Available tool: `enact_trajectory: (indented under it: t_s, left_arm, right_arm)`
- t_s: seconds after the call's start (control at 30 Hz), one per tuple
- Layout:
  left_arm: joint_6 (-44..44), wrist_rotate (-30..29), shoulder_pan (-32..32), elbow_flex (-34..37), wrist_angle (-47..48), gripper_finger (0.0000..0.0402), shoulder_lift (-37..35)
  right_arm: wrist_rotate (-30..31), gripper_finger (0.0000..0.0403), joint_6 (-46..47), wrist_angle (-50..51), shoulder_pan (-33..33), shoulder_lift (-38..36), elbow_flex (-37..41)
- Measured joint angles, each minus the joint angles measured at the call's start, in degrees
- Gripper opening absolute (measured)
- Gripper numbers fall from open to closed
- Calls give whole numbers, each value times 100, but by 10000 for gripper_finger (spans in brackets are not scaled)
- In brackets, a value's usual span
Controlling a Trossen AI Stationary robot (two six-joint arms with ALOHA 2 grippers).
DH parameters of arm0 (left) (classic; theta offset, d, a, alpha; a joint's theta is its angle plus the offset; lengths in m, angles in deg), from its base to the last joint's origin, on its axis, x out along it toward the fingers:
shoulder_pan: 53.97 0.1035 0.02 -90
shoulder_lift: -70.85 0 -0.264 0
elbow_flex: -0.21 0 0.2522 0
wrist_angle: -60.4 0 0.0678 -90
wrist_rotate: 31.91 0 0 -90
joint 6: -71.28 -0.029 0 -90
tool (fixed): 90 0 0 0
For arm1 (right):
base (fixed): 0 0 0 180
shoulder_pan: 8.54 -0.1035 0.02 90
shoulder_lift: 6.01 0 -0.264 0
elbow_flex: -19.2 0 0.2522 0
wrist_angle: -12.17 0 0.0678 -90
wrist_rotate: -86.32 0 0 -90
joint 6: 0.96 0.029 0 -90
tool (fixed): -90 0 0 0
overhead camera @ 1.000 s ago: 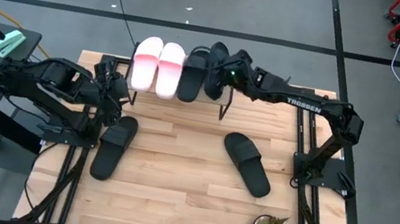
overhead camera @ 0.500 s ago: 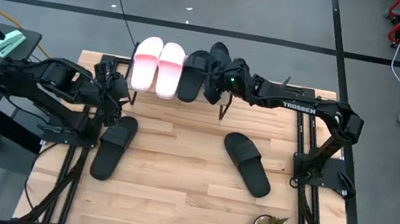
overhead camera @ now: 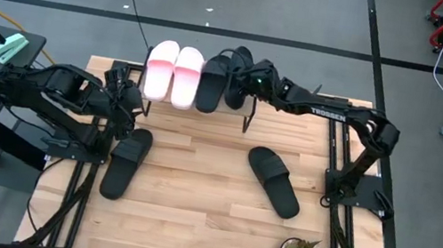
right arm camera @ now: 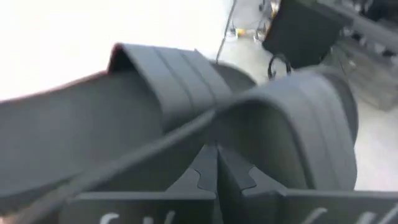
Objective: Pick and place slides into the shelf
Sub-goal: Put the black slide on the shelf
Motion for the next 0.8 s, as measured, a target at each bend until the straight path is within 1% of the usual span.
enact_trajectory:
  t_s: [0.07,0.23,0.43,0.6,0.8]
  left_arm:
    - [-1,-1,1,0,-1,188,0]
    - [-4,-4,1,0,-8,187,0]
    - [-4,-4,-1,0,-13,193,0]
    - [-2,-4,-1,1,-11,191,0]
    - [-4,-3,-1,1,-9,189,0]
  right_arm:
    - [-41,0,-105,-304,13,69,-1]
    - [-100,0,-122,-340,123,140,-5]
    - [-187,0,21,173,234,261,-43]
    - [36,0,104,377,252,315,-36]
    - [64,0,145,598,262,319,-37]
